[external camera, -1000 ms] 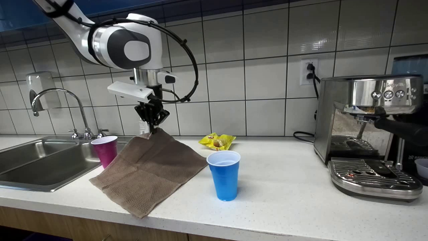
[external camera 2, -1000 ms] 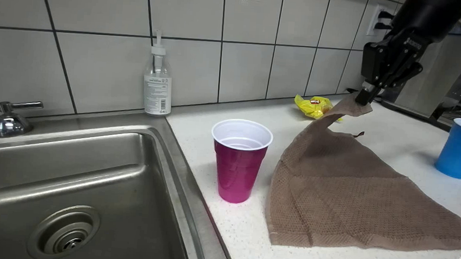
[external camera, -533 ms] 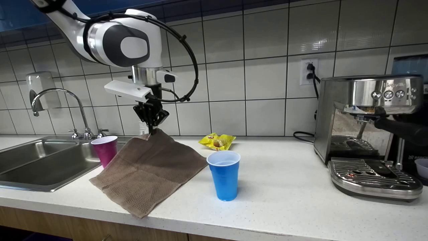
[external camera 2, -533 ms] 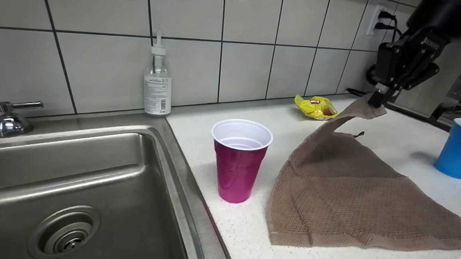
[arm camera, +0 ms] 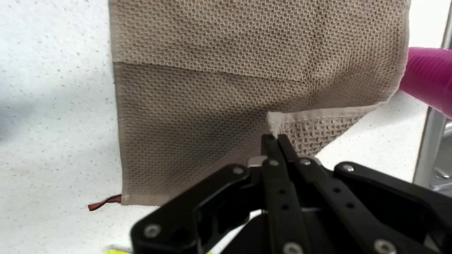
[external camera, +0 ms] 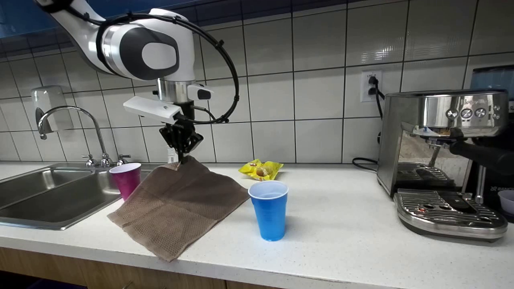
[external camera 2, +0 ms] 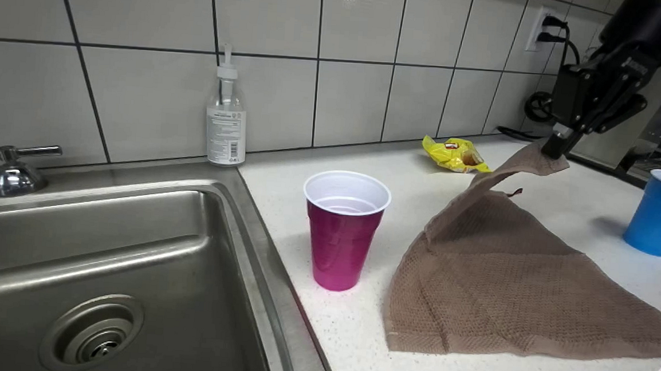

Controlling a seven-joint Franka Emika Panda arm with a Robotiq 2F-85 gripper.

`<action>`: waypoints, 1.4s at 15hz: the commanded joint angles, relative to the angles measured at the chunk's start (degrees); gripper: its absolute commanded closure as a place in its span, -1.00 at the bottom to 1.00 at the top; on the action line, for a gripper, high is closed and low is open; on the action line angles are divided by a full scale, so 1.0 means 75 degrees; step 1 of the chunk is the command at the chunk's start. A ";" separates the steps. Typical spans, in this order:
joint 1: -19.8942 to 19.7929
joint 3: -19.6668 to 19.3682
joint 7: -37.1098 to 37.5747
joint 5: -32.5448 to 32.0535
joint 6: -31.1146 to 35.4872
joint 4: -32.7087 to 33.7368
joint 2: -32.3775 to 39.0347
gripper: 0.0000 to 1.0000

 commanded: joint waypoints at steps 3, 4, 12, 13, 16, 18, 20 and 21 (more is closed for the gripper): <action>0.0098 -0.0249 -0.0295 -0.0062 -0.0202 -0.0334 -0.0544 0.99; 0.0097 -0.0275 -0.0326 -0.0069 -0.0201 -0.0373 -0.0590 0.99; 0.0132 -0.0521 -0.0813 -0.0065 -0.0385 -0.0771 -0.1044 0.99; 0.0126 -0.0535 -0.0866 -0.0109 -0.0395 -0.0852 -0.1109 0.99; 0.0128 -0.0584 -0.1020 -0.0188 -0.0483 -0.1039 -0.1260 0.99; 0.0121 -0.0608 -0.1054 -0.0272 -0.0528 -0.1147 -0.1358 0.99; 0.0109 -0.0652 -0.1075 -0.0368 -0.0550 -0.1249 -0.1452 0.99; 0.0103 -0.0672 -0.1073 -0.0420 -0.0565 -0.1286 -0.1475 0.99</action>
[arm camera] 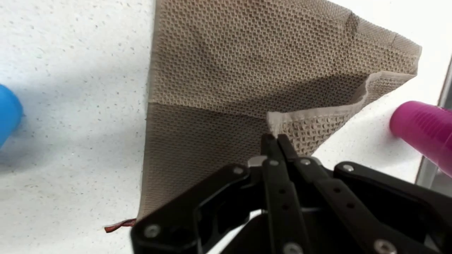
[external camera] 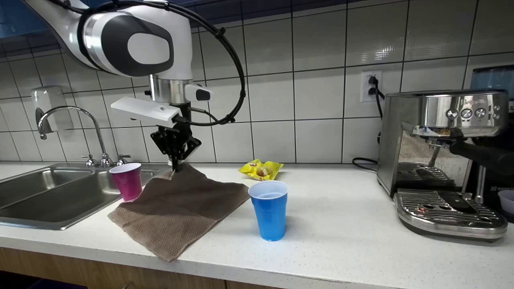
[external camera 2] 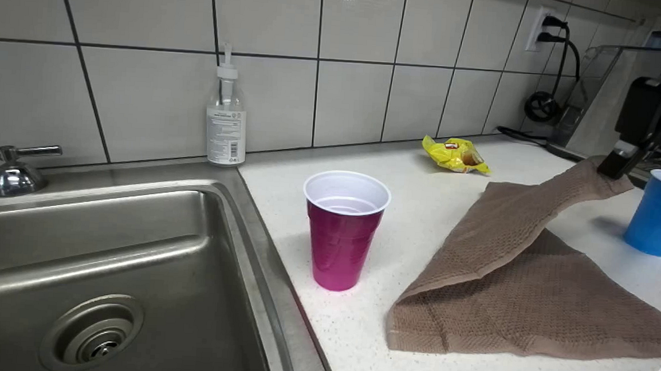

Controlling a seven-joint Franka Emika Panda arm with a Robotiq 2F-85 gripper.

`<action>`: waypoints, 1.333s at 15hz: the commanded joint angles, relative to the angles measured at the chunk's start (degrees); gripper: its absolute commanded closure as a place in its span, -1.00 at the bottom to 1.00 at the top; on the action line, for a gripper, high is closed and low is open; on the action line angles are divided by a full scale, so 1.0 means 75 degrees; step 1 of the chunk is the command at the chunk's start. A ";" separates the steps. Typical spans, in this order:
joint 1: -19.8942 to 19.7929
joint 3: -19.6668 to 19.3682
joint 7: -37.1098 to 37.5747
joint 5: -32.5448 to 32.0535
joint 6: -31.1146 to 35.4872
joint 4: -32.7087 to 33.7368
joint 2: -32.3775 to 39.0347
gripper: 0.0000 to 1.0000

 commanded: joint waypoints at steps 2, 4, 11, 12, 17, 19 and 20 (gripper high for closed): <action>0.0062 -0.0202 -0.0159 -0.0280 -0.0251 -0.0310 -0.0448 0.99; 0.0055 -0.0237 -0.0172 -0.0360 -0.0278 -0.0364 -0.0454 0.99; 0.0057 -0.0207 -0.0121 -0.0692 -0.0284 -0.0587 -0.0356 0.99; 0.0049 -0.0191 -0.0089 -0.0760 -0.0270 -0.0631 -0.0338 0.99; 0.0041 -0.0194 -0.0079 -0.0942 -0.0307 -0.0788 -0.0340 0.99; 0.0026 -0.0200 -0.0077 -0.1004 -0.0337 -0.0828 -0.0346 0.99; 0.0021 -0.0201 -0.0079 -0.1039 -0.0355 -0.0845 -0.0354 0.99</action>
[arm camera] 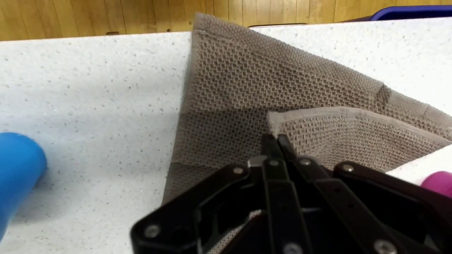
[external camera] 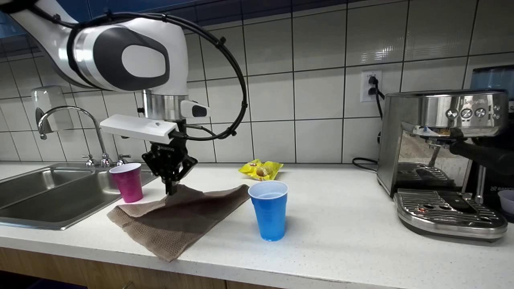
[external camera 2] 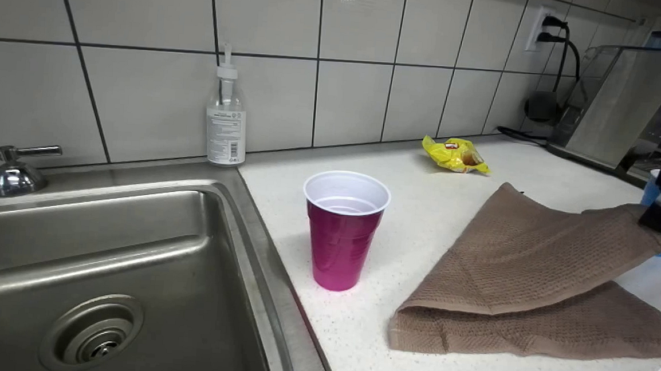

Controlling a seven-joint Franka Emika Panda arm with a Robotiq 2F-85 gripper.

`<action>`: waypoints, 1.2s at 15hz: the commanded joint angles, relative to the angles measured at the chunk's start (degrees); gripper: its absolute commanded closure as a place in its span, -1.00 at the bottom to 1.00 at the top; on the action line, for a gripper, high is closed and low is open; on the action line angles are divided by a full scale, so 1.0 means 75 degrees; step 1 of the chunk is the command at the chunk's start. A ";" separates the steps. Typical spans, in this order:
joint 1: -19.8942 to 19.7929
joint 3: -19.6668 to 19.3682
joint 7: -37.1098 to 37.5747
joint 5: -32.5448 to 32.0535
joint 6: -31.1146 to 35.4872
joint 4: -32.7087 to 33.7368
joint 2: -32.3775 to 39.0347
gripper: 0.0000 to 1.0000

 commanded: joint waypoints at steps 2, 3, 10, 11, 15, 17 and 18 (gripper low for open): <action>0.0014 -0.0036 -0.0012 -0.0290 -0.0220 -0.0148 -0.0206 0.99; 0.0009 -0.0029 -0.0005 -0.0339 -0.0219 -0.0166 -0.0196 0.99; -0.0038 0.0085 0.0227 -0.0840 -0.0085 -0.0286 0.0139 0.99; -0.0038 0.0091 0.0246 -0.0899 -0.0082 -0.0294 0.0178 0.99; -0.0052 0.0112 0.0304 -0.1115 -0.0073 -0.0318 0.0371 0.99; -0.0056 0.0130 0.0367 -0.1228 -0.0075 -0.0313 0.0474 0.99; -0.0057 0.0139 0.0399 -0.1279 -0.0064 -0.0315 0.0520 0.99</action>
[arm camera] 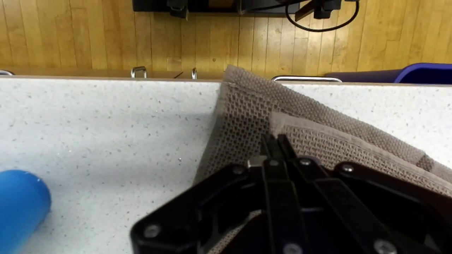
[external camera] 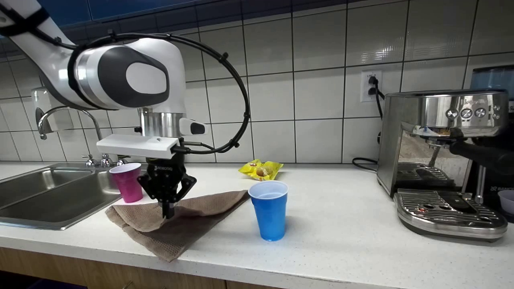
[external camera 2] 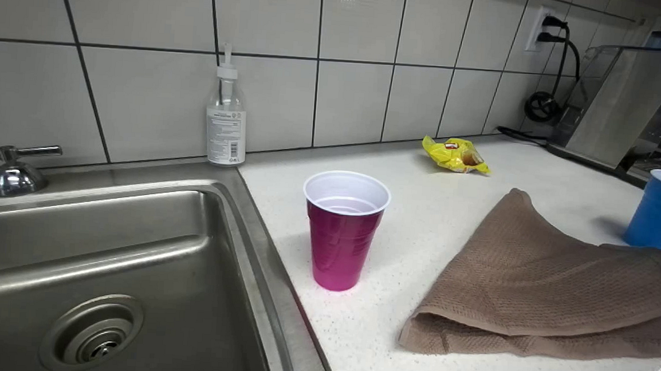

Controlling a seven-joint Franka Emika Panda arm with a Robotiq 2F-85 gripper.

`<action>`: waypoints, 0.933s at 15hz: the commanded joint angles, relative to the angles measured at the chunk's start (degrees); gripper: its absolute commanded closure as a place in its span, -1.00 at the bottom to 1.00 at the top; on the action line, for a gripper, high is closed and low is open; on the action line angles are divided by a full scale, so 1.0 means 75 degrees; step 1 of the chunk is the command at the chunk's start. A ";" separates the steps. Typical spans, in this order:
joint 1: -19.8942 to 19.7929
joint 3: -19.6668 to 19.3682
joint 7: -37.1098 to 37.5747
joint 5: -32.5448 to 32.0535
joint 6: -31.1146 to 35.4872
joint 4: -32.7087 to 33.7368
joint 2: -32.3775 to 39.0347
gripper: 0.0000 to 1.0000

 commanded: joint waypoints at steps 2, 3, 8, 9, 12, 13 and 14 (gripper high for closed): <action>-0.0060 0.0155 0.0388 -0.0387 0.0002 -0.0014 0.0177 0.99; -0.0062 0.0169 0.0422 -0.0433 0.0013 -0.0016 0.0214 0.99; -0.0081 0.0229 0.0648 -0.0690 0.0005 -0.0013 0.0432 0.99; -0.0087 0.0224 0.0667 -0.0726 -0.0006 -0.0021 0.0450 0.99; -0.0112 0.0211 0.0734 -0.0871 -0.0025 -0.0051 0.0513 0.99; -0.0126 0.0211 0.0781 -0.0930 -0.0020 -0.0053 0.0562 0.99; -0.0135 0.0207 0.0814 -0.0975 -0.0015 -0.0056 0.0600 0.99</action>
